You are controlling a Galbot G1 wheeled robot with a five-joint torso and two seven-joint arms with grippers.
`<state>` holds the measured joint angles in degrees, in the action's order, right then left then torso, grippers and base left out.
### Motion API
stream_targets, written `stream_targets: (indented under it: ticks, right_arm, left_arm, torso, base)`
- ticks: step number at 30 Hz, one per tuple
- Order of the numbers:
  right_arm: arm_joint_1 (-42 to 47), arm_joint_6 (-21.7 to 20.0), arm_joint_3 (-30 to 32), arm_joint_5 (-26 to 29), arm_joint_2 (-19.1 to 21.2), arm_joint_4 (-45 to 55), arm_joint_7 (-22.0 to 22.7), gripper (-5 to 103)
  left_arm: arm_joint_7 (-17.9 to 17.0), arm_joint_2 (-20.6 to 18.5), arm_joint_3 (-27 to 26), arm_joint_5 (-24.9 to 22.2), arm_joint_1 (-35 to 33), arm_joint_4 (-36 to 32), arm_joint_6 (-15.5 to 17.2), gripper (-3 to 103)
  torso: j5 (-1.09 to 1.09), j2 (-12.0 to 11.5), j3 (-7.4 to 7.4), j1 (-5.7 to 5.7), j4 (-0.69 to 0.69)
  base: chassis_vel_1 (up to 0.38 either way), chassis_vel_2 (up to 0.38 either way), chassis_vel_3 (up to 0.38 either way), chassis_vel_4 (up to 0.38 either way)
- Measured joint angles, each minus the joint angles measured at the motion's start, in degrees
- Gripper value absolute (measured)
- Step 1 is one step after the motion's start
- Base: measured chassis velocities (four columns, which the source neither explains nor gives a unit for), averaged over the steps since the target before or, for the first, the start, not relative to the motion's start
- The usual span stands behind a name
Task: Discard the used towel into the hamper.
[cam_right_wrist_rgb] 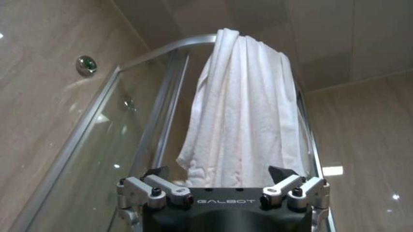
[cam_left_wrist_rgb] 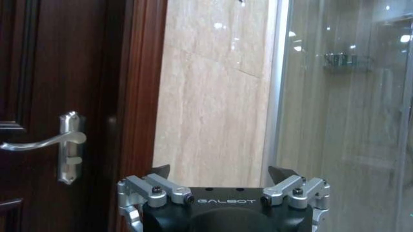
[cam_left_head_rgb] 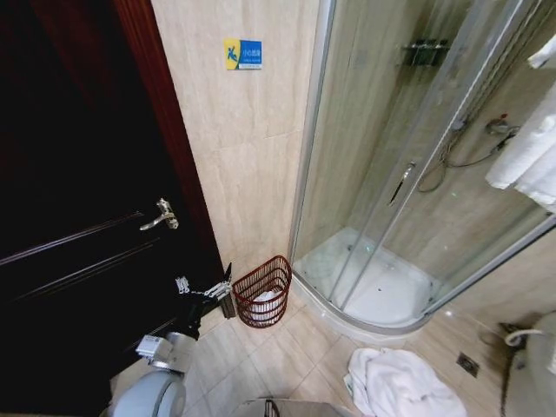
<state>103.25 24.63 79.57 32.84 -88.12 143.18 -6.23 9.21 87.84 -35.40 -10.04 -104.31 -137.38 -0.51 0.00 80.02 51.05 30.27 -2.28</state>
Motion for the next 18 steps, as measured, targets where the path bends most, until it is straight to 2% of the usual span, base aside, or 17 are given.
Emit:
stream_targets:
  ticks: [18]
  right_arm:
    - [0.05, 0.35, -0.43, -0.02, -0.11, 0.01, -0.31, 100]
  left_arm:
    - [0.00, -0.01, 0.00, 0.00, 0.00, 0.00, 0.00, 99]
  torso:
    - [0.00, 0.00, 0.00, 0.00, 0.01]
  base:
    - [-0.056, -0.058, 0.058, 0.055]
